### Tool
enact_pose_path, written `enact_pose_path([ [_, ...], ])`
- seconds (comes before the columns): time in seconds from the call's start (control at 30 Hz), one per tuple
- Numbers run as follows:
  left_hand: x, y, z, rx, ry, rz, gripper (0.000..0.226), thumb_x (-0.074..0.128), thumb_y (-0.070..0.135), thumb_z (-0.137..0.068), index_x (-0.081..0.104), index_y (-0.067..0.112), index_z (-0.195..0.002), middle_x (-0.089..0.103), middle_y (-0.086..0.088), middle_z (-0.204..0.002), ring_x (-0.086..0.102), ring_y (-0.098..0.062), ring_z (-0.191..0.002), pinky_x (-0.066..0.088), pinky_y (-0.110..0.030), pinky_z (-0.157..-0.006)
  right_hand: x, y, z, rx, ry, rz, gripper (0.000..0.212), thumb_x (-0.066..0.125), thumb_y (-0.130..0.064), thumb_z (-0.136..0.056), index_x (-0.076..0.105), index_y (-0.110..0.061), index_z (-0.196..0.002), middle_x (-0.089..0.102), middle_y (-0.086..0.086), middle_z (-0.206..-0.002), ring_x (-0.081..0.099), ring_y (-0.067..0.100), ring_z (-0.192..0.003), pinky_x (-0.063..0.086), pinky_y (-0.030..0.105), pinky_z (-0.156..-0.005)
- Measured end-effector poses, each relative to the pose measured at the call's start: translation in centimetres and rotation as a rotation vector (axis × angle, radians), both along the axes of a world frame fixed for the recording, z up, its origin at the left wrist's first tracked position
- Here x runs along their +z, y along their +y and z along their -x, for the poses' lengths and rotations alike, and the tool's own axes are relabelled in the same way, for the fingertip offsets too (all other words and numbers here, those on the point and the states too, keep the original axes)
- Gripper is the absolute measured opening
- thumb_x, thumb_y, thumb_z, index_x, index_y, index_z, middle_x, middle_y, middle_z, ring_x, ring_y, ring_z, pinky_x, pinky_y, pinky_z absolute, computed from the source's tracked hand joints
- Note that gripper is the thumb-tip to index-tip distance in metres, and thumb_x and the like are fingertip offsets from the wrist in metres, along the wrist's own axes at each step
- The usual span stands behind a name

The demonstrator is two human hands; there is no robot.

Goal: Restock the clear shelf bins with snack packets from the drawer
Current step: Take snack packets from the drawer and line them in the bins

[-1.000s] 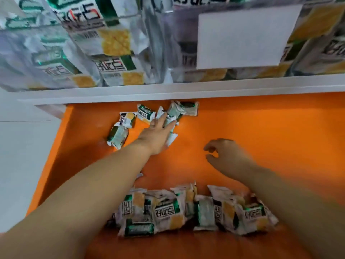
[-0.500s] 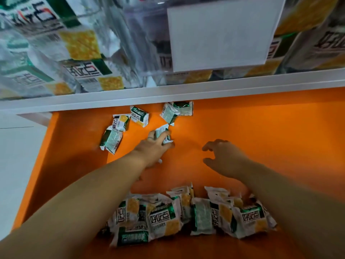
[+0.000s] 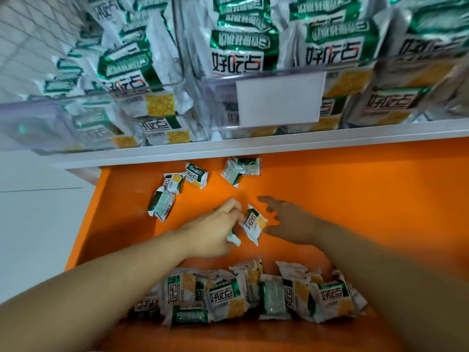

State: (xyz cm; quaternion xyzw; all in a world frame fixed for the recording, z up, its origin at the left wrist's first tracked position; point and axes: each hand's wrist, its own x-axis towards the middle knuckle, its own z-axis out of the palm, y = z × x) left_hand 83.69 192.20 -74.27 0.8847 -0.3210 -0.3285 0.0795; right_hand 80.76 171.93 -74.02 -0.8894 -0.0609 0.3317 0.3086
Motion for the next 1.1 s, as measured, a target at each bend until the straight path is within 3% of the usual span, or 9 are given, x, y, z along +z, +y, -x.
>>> enact_pose_path([
  [0.1,1.6,0.8,0.9,0.02,0.012,0.003,0.053,0.066,0.009,-0.08,0.045,0.014,-0.128,0.03,0.007,-0.124,0.048,-0.01,-0.091,0.041,-0.026,-0.068,1.1,0.2,0.3,0.03,-0.021,0.023,0.073,0.056,-0.02,-0.097,0.01,-0.024,-0.153,0.023,0.007,-0.157,0.033,0.028,-0.138,0.036,0.038,-0.108],
  [0.23,2.7,2.0,1.3,0.095,0.03,-0.013,0.052,0.065,0.012,-0.083,0.044,0.013,-0.13,0.027,0.004,-0.12,0.043,-0.006,-0.073,0.037,-0.025,-0.064,1.1,0.2,0.6,0.092,-0.035,0.122,0.068,0.055,-0.019,-0.097,0.016,-0.022,-0.152,0.023,0.006,-0.156,0.029,0.026,-0.14,0.032,0.039,-0.11],
  [0.43,2.7,3.0,0.3,0.147,-0.004,0.036,0.049,0.065,0.017,-0.084,0.046,0.019,-0.129,0.027,0.006,-0.12,0.043,-0.003,-0.072,0.038,-0.023,-0.07,-1.6,1.0,-0.9,0.268,-0.035,0.303,0.067,0.053,-0.017,-0.096,0.017,-0.024,-0.152,0.035,0.011,-0.145,0.043,0.03,-0.125,0.041,0.035,-0.094],
  [0.57,1.4,3.7,-0.3,0.192,0.014,0.039,0.047,0.065,0.018,-0.083,0.047,0.023,-0.127,0.028,0.009,-0.122,0.051,-0.01,-0.083,0.048,-0.032,-0.079,-4.6,2.1,-2.3,0.417,-0.09,0.393,0.073,0.056,-0.009,-0.094,0.015,-0.021,-0.152,0.017,0.006,-0.157,0.027,0.032,-0.138,0.035,0.042,-0.107],
  [0.7,1.1,3.7,-0.5,0.221,0.051,0.066,0.047,0.066,0.021,-0.083,0.047,0.026,-0.126,0.026,0.013,-0.122,0.05,-0.007,-0.081,0.047,-0.028,-0.079,-7.4,2.4,-2.5,0.557,-0.171,0.512,0.071,0.054,-0.01,-0.094,0.014,-0.022,-0.152,0.015,0.007,-0.158,0.016,0.031,-0.143,0.034,0.045,-0.106],
  [0.83,1.2,3.2,-0.8,0.238,0.072,0.077,0.047,0.066,0.021,-0.083,0.047,0.026,-0.126,0.027,0.012,-0.124,0.053,-0.012,-0.091,0.047,-0.031,-0.082,-7.8,2.3,-2.8,0.58,-0.24,0.581,0.066,0.06,-0.028,-0.092,0.026,-0.02,-0.148,0.03,0.01,-0.15,0.027,0.031,-0.138,0.035,0.043,-0.106],
  [0.93,1.9,2.9,-0.8,0.249,0.077,0.099,0.046,0.065,0.021,-0.084,0.047,0.026,-0.125,0.026,0.012,-0.123,0.055,-0.018,-0.094,0.048,-0.035,-0.083,-5.7,1.9,-3.1,0.505,-0.209,0.5,0.067,0.067,-0.032,-0.085,0.033,-0.018,-0.141,0.037,0.009,-0.138,0.045,0.029,-0.12,0.045,0.038,-0.091],
  [1.0,3.0,2.7,-0.7,0.274,0.086,0.126,0.044,0.066,0.021,-0.084,0.048,0.024,-0.124,0.03,0.009,-0.121,0.055,-0.018,-0.088,0.047,-0.031,-0.081,-3.6,1.5,-3.0,0.449,-0.197,0.442,0.068,0.071,-0.032,-0.08,0.037,-0.018,-0.137,0.04,0.008,-0.13,0.055,0.029,-0.106,0.047,0.035,-0.076],
  [1.1,5.5,2.1,-0.2,0.304,0.125,0.151,0.039,0.066,0.022,-0.087,0.051,0.022,-0.123,0.041,0.007,-0.116,0.049,-0.01,-0.091,0.041,-0.021,-0.079,0.1,1.0,-2.2,0.433,-0.187,0.403,0.067,0.076,-0.036,-0.077,0.041,-0.018,-0.132,0.045,0.007,-0.125,0.056,0.027,-0.104,0.046,0.033,-0.076],
])
